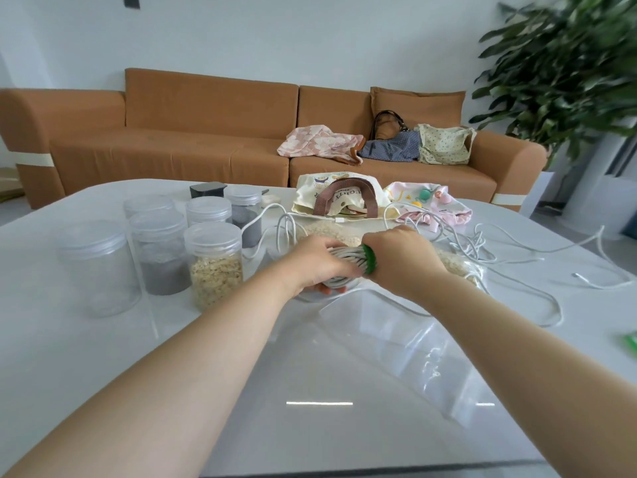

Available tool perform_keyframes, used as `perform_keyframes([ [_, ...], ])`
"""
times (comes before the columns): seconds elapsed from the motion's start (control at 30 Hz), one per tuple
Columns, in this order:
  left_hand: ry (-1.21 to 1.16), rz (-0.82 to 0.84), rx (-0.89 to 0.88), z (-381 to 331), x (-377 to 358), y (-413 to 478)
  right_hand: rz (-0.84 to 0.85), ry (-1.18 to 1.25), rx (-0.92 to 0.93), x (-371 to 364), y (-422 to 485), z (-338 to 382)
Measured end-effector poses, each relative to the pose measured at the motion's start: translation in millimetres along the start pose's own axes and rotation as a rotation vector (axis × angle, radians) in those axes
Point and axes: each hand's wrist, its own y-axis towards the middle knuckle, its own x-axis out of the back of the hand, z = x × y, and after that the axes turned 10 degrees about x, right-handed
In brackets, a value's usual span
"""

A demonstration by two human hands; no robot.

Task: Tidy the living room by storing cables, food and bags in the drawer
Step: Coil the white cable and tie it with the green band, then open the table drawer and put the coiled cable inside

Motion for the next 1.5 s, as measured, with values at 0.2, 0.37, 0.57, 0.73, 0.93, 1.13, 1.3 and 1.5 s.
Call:
perform_keyframes([
  [0.2,0.004,-0.055,-0.106,-3,-11,-21,0.058,0.073,-0.002,10,-21,-5],
  [0.37,0.101,-0.155,-0.168,3,-22,-36,0.113,0.164,-0.081,15,-36,-3],
  [0.57,0.289,-0.32,-0.21,12,-38,-53,0.129,0.23,-0.268,20,-61,10],
  [0.73,0.339,-0.294,-0.206,17,-52,-83,0.104,0.222,-0.323,31,-92,28],
  [0.93,0.362,-0.33,-0.263,34,-74,-117,0.123,0.2,-0.361,40,-125,47],
  [1.13,0.702,-0.53,-0.572,59,-86,-149,0.068,0.231,-0.38,47,-160,63],
  [1.3,0.979,-0.701,-1.177,85,-92,-162,0.064,0.266,-0.441,62,-179,65],
  [1.5,1.226,-0.135,-0.459,101,-124,-183,0.025,0.317,-0.446,68,-194,72],
])
